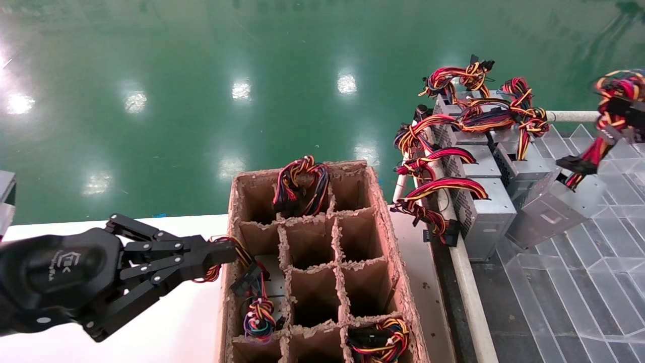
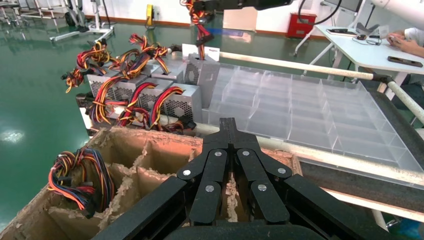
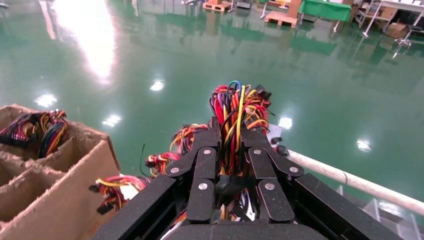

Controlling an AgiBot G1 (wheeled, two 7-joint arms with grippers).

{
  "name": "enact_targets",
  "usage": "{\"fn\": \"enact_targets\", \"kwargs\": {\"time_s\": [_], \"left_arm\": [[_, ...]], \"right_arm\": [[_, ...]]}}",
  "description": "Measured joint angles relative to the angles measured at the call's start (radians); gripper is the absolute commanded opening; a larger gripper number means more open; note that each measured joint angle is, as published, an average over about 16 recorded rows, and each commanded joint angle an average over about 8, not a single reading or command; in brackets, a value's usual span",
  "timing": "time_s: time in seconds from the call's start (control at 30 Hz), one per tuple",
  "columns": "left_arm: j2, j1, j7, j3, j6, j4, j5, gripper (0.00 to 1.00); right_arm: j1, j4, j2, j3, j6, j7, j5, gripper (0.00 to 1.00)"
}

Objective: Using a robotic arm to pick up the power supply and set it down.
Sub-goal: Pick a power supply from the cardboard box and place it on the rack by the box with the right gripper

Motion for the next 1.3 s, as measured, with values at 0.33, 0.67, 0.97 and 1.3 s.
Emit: {"fn": "enact_targets", "kwargs": {"time_s": [0.33,0.67,0.97,1.3], "left_arm": [[0.0,0.0,0.0,0.0,0.0,0.0,0.0,0.0],[0.0,0.0,0.0,0.0,0.0,0.0,0.0,0.0],[0.0,0.0,0.0,0.0,0.0,0.0,0.0,0.0],[0.0,0.0,0.0,0.0,0.0,0.0,0.0,0.0]], "right_arm": [[0.215,-0.051,-0.062,-0.219,0.096,0.002,-0.112,0.0],[0.368,-0.129,-0.117,-0.335,0.138,0.009,-0.213,0.0],[0.429,-0.175,-0.146,-0.37,0.107,-0.016,-0.231,0.0],[0.425,-0.193,-0.153,-0.373,0.042,-0.051,-0.203,0.0]]}}
